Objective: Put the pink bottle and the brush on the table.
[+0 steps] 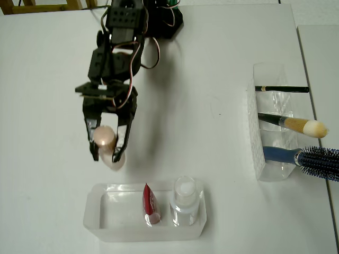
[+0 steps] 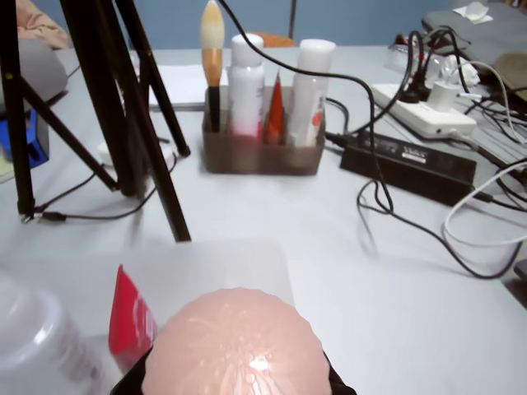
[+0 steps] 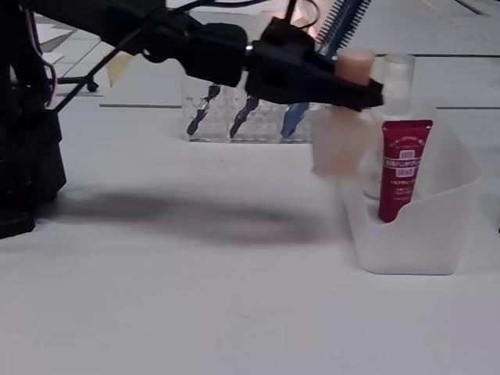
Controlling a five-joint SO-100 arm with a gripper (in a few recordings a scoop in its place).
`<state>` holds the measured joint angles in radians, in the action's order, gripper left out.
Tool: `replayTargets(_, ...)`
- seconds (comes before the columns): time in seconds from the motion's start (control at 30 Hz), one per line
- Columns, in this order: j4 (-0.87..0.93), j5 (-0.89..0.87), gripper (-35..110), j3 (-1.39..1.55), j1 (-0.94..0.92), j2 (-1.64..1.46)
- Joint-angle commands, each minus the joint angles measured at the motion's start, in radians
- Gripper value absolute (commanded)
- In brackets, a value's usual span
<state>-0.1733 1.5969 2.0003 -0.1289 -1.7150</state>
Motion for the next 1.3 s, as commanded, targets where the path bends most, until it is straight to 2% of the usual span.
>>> replayTargets(0.0, -0.028, 0.011, 0, 0.097, -0.017, -0.173)
replayTargets(0.5, 0.055, 0.054, 0, 0.434, -0.087, -0.555)
replayTargets(1.0, 0.052, 0.178, 0, 0.661, -0.423, -0.693)
replayTargets(1.27, 0.026, 0.218, 0, 0.687, -0.545, -0.690)
